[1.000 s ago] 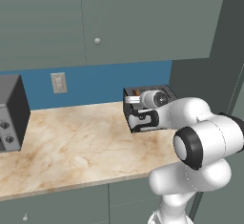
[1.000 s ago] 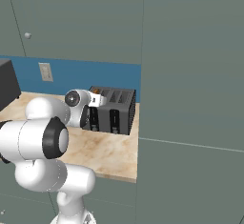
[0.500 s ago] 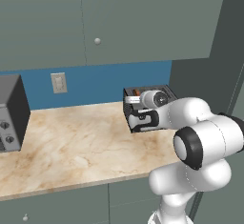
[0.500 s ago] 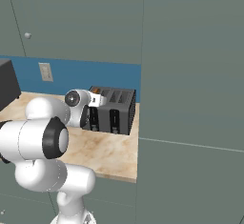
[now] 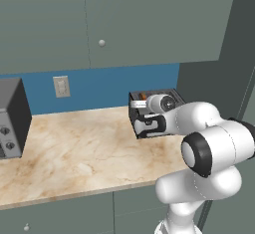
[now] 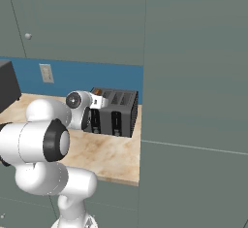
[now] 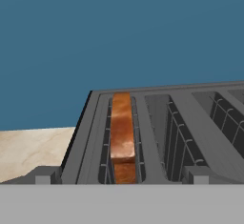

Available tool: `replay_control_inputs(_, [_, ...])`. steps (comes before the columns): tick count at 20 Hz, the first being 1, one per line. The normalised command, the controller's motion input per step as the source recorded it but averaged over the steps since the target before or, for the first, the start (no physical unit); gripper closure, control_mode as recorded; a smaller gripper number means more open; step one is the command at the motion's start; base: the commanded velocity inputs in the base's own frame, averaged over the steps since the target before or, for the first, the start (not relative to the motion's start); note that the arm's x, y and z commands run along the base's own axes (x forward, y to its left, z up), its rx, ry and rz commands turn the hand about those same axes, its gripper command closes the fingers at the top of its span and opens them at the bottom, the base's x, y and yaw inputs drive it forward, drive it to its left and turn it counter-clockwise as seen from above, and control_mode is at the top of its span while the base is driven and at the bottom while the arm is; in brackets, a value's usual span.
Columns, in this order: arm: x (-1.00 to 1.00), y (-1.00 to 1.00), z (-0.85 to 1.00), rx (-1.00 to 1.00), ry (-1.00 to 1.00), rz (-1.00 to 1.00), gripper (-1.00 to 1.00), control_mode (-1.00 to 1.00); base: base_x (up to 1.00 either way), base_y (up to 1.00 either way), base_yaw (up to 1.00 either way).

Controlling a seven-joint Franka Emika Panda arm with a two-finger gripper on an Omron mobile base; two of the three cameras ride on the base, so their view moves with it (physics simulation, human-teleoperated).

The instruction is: Start the toaster. Once the lever pops up, take the bread to the plate on the dining counter.

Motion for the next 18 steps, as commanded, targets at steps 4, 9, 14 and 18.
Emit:
replay_control_inputs(4, [0.00,0.00,0.00,0.00,0.00,0.00,-1.00,-1.00,0.00,0.00,0.00])
replay_control_inputs(9, [0.00,0.00,0.00,0.00,0.00,0.00,-1.00,-1.00,0.00,0.00,0.00])
replay_control_inputs(14, [0.00,0.00,0.00,0.00,0.00,0.00,-1.00,-1.00,0.00,0.00,0.00])
replay_control_inputs(18, [0.00,0.00,0.00,0.00,0.00,0.00,-1.00,-1.00,0.00,0.00,0.00])
